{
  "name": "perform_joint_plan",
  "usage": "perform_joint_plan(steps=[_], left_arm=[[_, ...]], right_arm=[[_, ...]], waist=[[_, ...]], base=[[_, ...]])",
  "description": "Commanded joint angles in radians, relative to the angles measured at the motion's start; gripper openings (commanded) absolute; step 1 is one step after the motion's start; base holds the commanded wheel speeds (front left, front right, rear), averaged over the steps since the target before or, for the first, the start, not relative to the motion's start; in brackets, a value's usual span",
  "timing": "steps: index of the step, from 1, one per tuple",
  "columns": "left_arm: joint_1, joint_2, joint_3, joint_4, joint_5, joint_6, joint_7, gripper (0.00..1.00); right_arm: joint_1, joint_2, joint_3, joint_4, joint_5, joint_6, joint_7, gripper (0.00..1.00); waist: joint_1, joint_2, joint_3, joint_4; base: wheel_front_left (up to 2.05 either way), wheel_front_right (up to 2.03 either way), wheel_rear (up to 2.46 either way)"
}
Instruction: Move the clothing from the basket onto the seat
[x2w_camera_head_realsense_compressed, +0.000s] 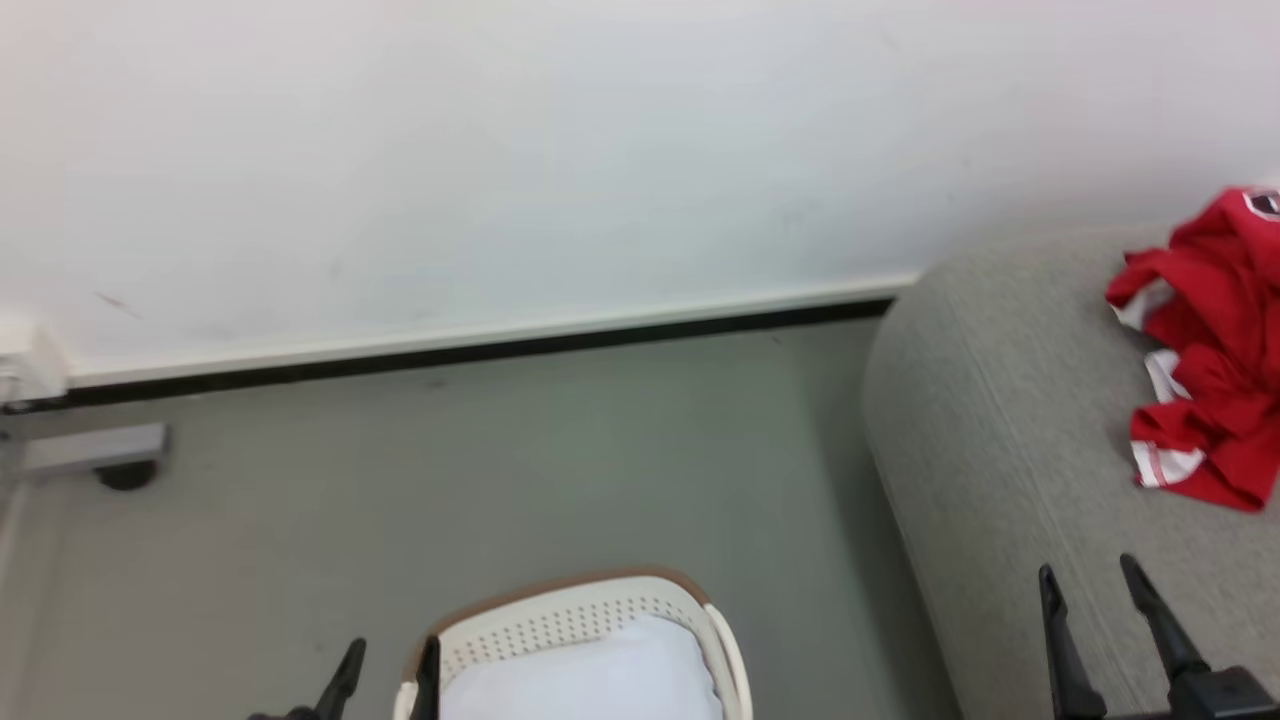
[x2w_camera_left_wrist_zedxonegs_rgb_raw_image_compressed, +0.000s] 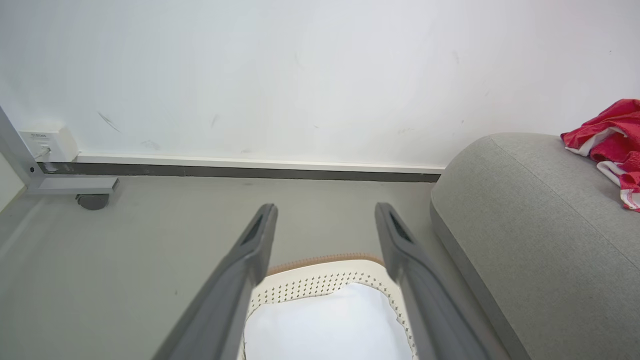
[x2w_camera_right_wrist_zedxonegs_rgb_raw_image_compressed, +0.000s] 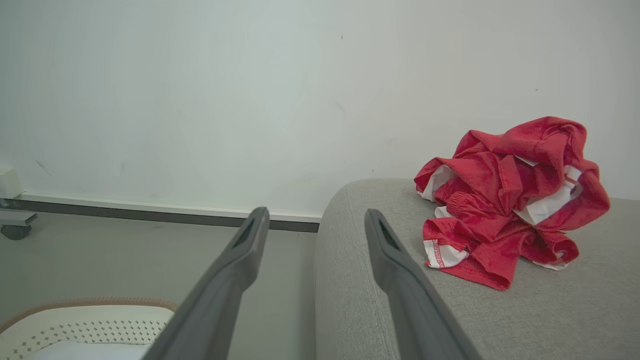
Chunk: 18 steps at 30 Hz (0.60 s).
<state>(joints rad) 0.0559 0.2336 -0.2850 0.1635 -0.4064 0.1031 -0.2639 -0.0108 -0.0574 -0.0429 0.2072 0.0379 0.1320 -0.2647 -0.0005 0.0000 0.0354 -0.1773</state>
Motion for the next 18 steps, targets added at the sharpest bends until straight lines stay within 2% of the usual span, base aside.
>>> perform_joint_plan(steps=[1,9,18], left_arm=[[0.023,-0.009,0.014,0.01,0.013,-0.01,0.0,1.0],[0.059,-0.072,0.082,0.039,0.073,-0.052,-0.001,1.0],[0.077,-0.118,0.142,0.062,0.129,-0.091,-0.001,1.0]], right_arm=[[0.028,0.002,0.0,0.01,0.007,-0.003,0.001,1.0],[0.071,0.006,0.043,0.067,0.039,-0.003,0.001,1.0],[0.032,0.006,0.083,0.092,0.036,-0.003,0.001,1.0]], waist=[[0.0005,0.0,-0.047,0.046],[0.0005,0.0,-0.083,0.06],[0.0005,0.0,-0.095,0.075]], base=[[0.0,0.0,0.0],[0.0,0.0,0.0],[0.0,0.0,0.0]])
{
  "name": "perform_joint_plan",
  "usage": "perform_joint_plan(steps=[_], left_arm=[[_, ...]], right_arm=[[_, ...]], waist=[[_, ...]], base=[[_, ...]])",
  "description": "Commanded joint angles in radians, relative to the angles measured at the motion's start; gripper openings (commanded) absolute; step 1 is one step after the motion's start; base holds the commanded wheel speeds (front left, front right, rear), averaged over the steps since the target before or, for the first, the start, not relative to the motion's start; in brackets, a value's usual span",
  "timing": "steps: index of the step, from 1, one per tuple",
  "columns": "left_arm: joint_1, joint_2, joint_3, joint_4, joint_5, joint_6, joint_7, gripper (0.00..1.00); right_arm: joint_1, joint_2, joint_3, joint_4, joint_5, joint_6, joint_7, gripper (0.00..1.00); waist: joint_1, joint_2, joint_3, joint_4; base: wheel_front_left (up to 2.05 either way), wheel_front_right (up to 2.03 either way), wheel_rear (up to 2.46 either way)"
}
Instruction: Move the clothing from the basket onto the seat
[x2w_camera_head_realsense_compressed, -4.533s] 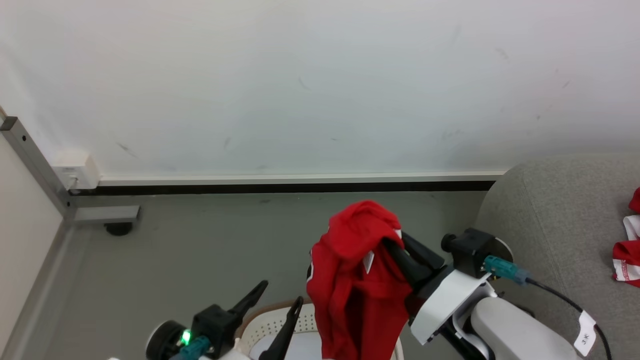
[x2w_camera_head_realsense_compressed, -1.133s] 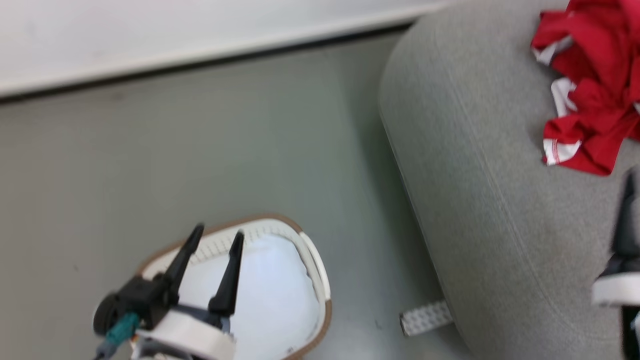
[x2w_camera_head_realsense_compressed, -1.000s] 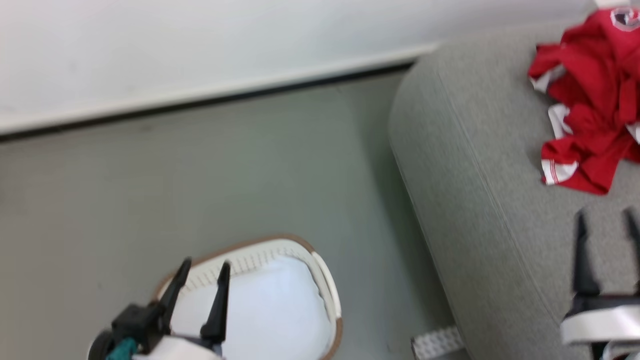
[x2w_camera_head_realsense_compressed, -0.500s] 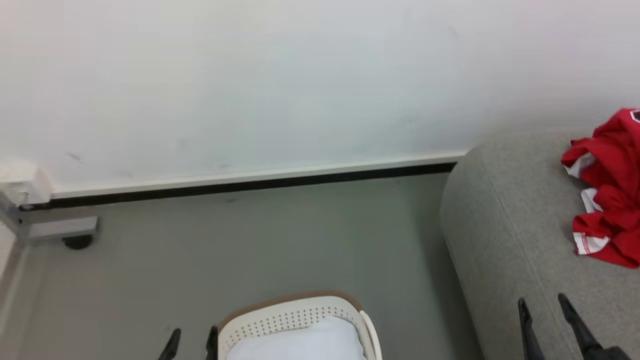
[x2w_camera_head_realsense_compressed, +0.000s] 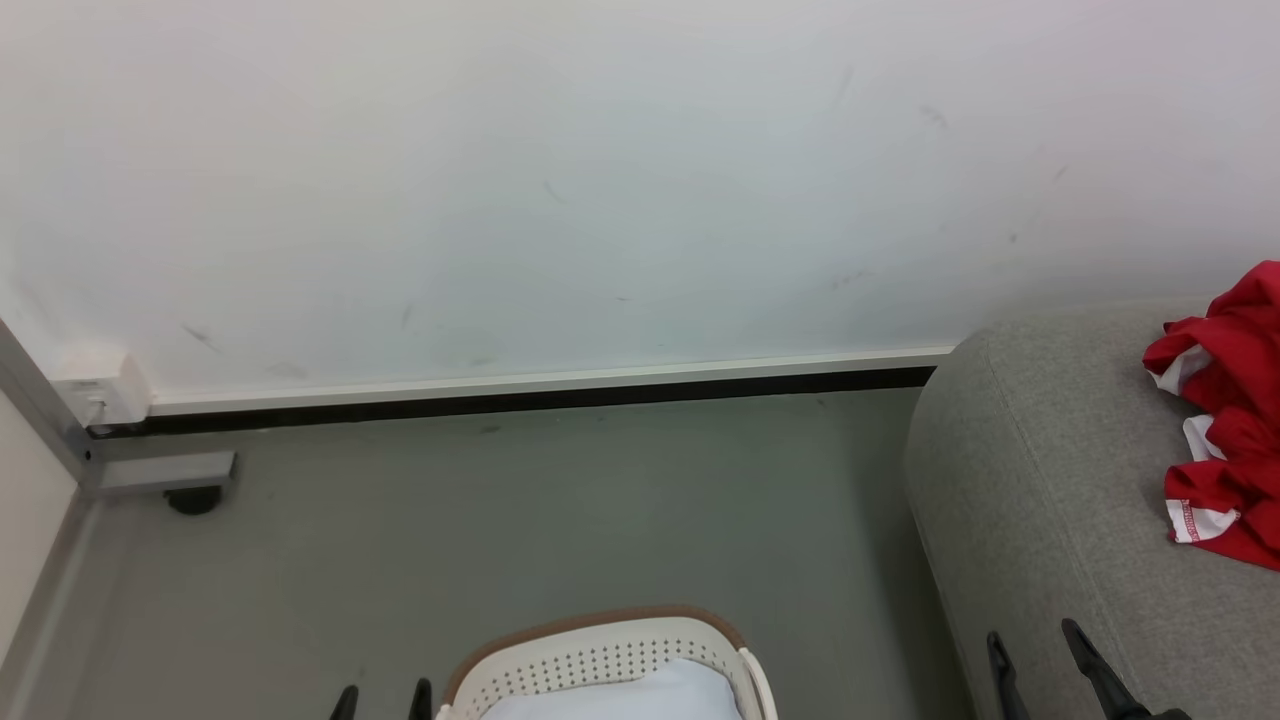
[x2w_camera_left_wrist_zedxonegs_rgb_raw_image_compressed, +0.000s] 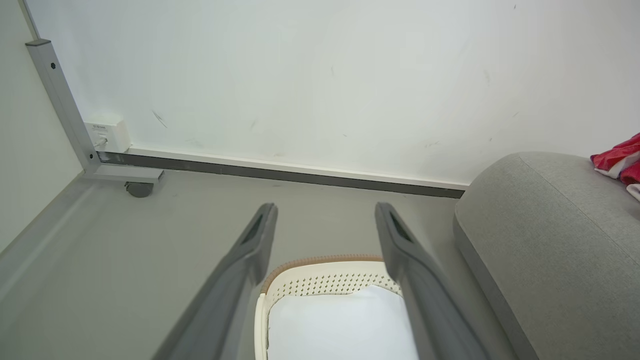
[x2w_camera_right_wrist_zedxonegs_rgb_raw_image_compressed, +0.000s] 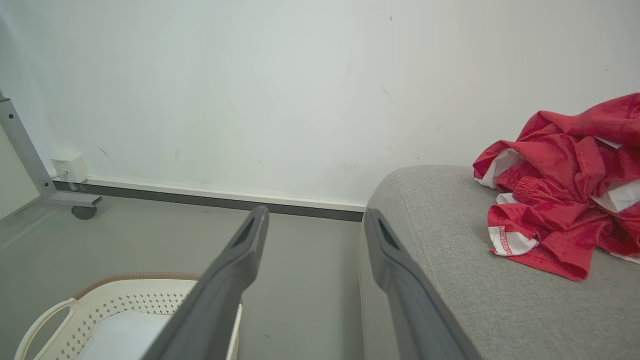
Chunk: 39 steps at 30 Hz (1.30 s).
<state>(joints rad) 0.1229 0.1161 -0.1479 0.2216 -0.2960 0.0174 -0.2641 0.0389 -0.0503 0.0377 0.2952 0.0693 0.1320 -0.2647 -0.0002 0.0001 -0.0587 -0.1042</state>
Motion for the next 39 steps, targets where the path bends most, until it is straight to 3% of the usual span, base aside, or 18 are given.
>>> perform_joint_plan(steps=[1,7,8,12,39], left_arm=[[0.011,-0.003,0.01,0.006,0.021,-0.007,0.0,1.0],[0.014,-0.02,0.033,0.016,0.032,-0.026,0.0,1.0],[0.001,-0.022,0.033,0.015,0.027,-0.029,0.0,0.0],[0.008,-0.03,0.031,0.047,0.025,-0.029,0.001,0.0],[-0.077,-0.043,0.111,0.041,-0.432,-0.07,0.13,0.0]], right_arm=[[-0.021,-0.001,0.005,0.006,0.005,-0.003,0.001,1.0],[-0.034,-0.001,0.017,0.015,0.005,-0.003,0.001,1.0],[-0.021,0.0,0.019,0.014,0.0,0.0,0.0,0.0],[-0.002,0.003,0.021,0.042,0.001,0.0,0.001,0.0],[-0.055,0.002,-0.039,0.011,0.527,-0.001,0.131,0.0]], waist=[[0.0002,-0.0001,-0.001,0.003],[0.0002,-0.0001,-0.001,0.007],[0.0002,-0.0001,-0.001,0.007],[0.0002,-0.0001,-0.001,0.008],[0.0002,-0.0001,0.012,0.029]], base=[[0.0,0.0,0.0],[0.0,0.0,0.0],[0.0,0.0,0.0],[0.0,0.0,0.0],[0.0,0.0,0.0]])
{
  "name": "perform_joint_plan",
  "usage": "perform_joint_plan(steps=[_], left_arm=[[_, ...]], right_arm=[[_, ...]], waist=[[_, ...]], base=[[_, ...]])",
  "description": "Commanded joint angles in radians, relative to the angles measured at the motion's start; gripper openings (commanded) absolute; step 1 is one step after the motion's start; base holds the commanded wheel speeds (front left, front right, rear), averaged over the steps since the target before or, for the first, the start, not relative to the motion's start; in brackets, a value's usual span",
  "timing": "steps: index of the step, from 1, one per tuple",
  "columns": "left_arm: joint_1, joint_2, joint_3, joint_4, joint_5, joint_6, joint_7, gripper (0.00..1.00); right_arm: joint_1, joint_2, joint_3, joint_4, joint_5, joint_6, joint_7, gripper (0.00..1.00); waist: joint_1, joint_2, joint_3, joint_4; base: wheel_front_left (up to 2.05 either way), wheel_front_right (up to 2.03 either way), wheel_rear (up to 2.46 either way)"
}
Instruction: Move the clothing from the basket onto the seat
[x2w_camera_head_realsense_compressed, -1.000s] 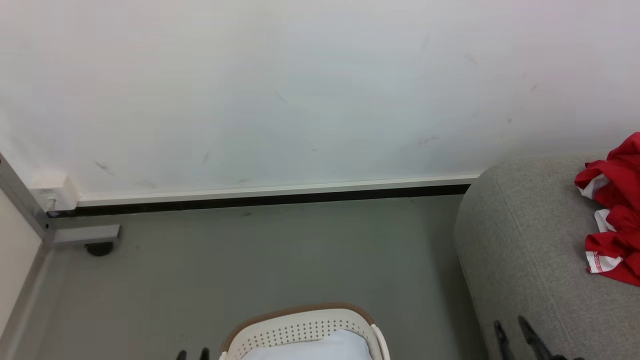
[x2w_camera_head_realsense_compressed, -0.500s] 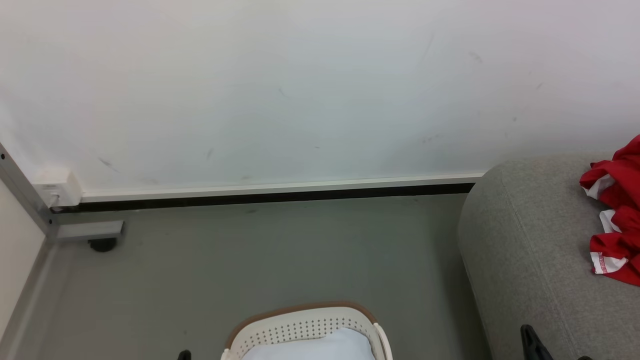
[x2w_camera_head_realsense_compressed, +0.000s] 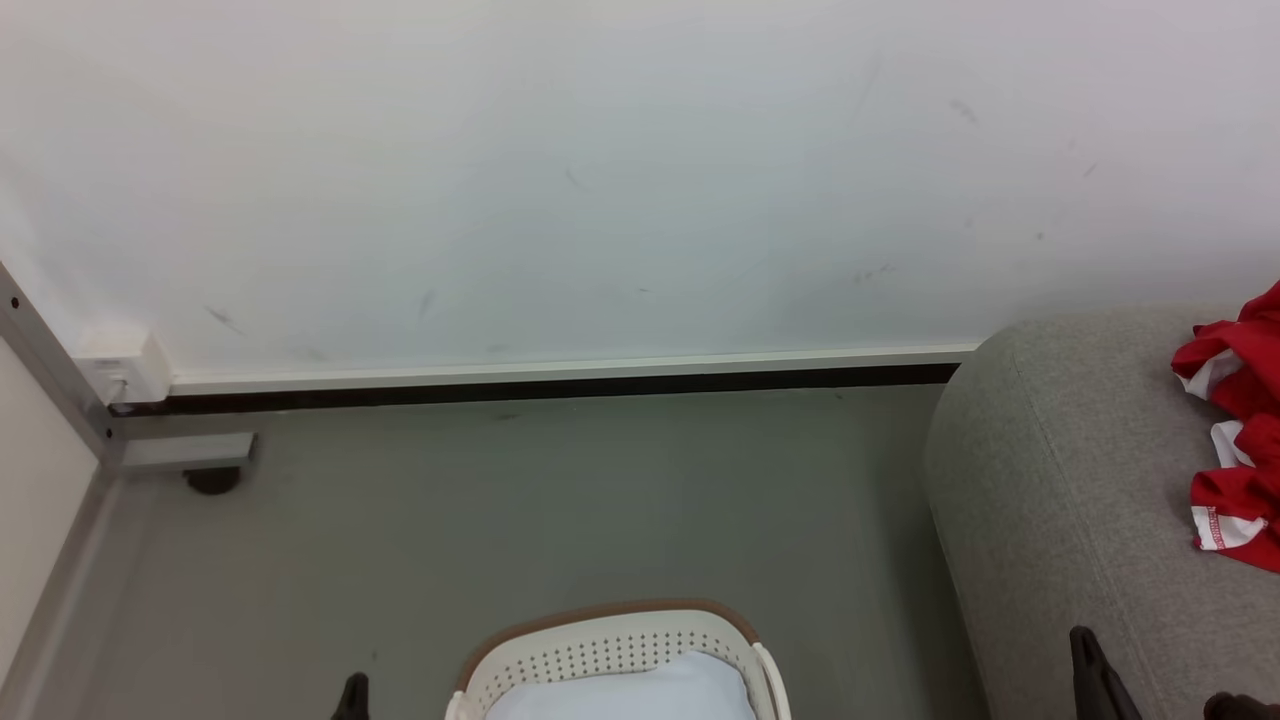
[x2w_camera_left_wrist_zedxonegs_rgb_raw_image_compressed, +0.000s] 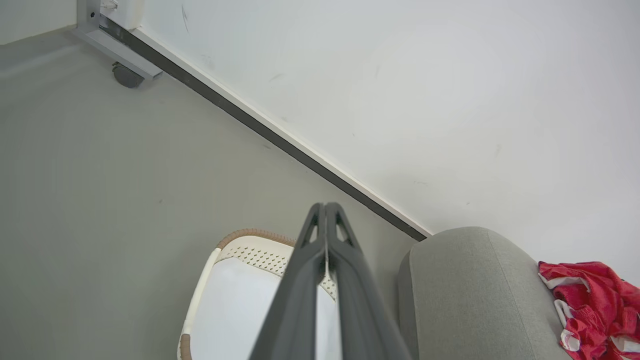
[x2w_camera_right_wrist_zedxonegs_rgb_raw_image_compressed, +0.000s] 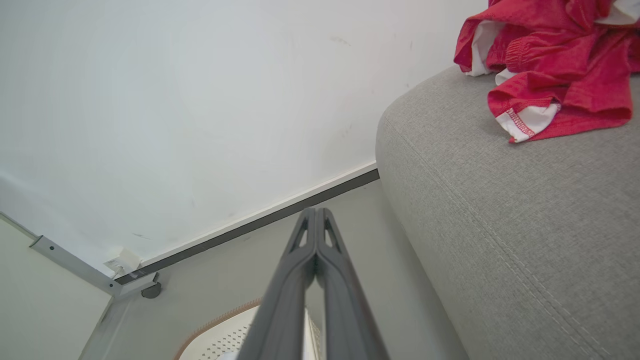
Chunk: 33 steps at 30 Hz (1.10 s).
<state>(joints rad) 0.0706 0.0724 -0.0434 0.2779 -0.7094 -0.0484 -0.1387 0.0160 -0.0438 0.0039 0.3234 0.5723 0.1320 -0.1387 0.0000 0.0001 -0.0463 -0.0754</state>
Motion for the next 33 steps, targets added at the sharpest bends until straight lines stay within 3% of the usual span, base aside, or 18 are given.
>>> perform_joint_plan(steps=[1,33], left_arm=[[-0.028,0.0,0.009,-0.016,-0.033,-0.005,0.009,0.0],[-0.098,-0.009,0.075,-0.024,-0.412,-0.041,0.115,0.0]], right_arm=[[-0.034,-0.005,-0.007,-0.019,0.041,-0.001,0.008,0.0],[-0.077,-0.007,-0.057,-0.046,0.475,-0.001,0.115,0.0]], waist=[[0.0,-0.0001,0.001,0.001],[0.0,-0.0001,0.017,0.026]], base=[[0.0,0.0,0.0],[0.0,0.0,0.0]])
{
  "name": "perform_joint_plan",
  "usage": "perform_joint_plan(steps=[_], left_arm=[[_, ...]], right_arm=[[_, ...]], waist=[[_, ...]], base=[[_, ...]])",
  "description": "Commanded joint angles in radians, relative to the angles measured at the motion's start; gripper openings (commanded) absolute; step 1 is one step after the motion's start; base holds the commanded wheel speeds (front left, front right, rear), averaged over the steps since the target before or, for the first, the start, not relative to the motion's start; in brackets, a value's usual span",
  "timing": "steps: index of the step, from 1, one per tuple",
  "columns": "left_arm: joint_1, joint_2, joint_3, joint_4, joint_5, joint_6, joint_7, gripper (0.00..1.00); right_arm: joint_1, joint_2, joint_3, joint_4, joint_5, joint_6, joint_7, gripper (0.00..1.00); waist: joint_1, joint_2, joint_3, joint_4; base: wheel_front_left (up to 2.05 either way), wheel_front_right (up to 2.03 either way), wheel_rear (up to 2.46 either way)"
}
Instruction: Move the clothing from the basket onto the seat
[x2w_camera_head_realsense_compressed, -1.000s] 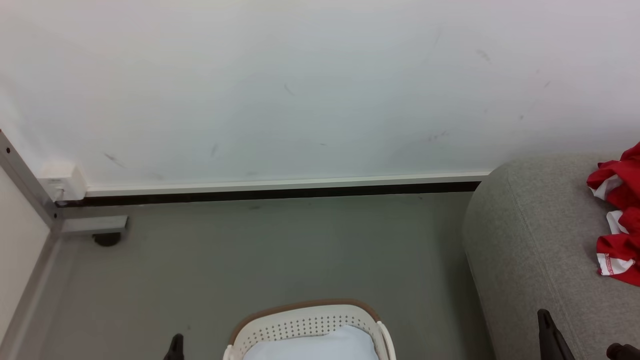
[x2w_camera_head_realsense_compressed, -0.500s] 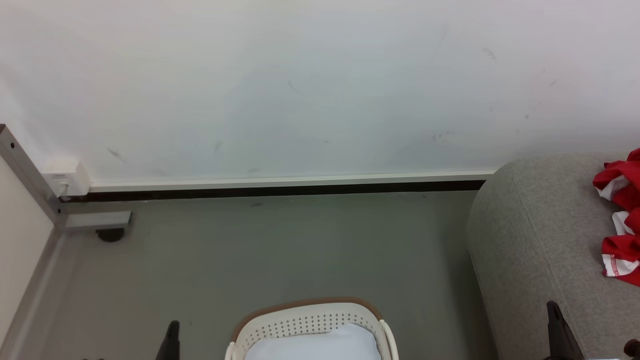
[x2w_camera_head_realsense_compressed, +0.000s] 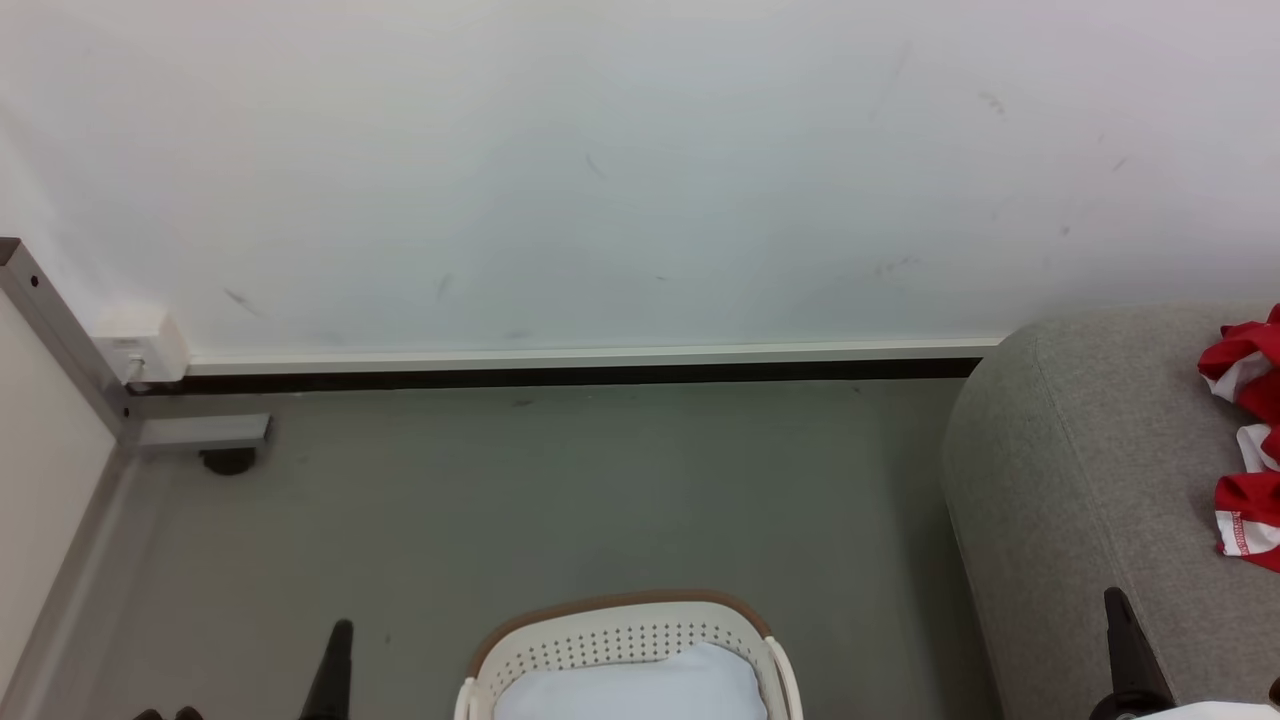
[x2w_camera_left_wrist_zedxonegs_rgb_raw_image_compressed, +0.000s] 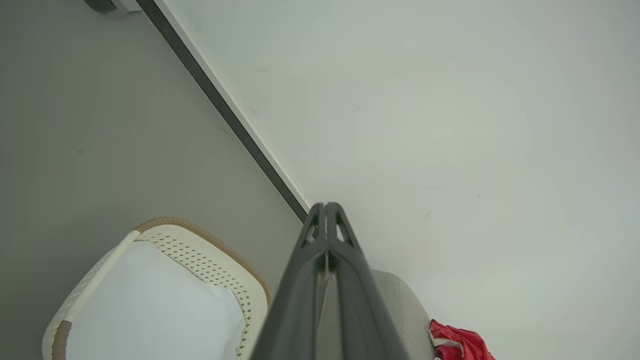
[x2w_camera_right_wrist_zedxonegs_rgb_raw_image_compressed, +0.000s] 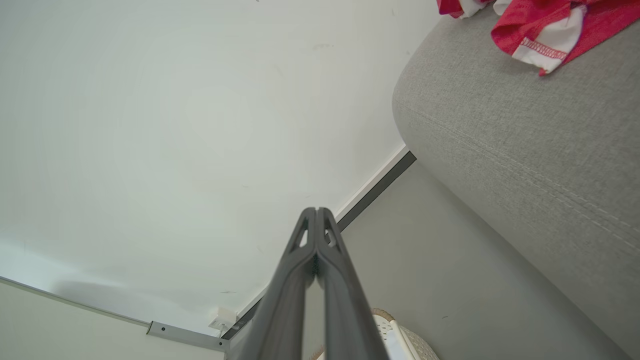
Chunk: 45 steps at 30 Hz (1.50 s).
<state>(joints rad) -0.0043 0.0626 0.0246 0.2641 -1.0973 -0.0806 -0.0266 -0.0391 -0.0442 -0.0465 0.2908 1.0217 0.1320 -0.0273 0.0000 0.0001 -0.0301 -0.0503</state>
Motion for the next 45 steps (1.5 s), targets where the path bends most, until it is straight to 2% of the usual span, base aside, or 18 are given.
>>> perform_joint_plan(steps=[1,45], left_arm=[[-0.025,0.0,0.009,-0.011,-0.035,-0.009,0.007,0.0],[-0.09,-0.008,0.072,-0.017,-0.391,-0.042,0.107,0.0]], right_arm=[[-0.023,-0.007,-0.008,-0.015,0.036,-0.001,0.007,0.0],[-0.065,-0.009,-0.054,-0.039,0.448,-0.002,0.109,0.0]], waist=[[0.0,-0.0001,0.001,0.001],[0.0,-0.0001,0.022,0.035]], base=[[0.0,0.0,0.0],[0.0,0.0,0.0]])
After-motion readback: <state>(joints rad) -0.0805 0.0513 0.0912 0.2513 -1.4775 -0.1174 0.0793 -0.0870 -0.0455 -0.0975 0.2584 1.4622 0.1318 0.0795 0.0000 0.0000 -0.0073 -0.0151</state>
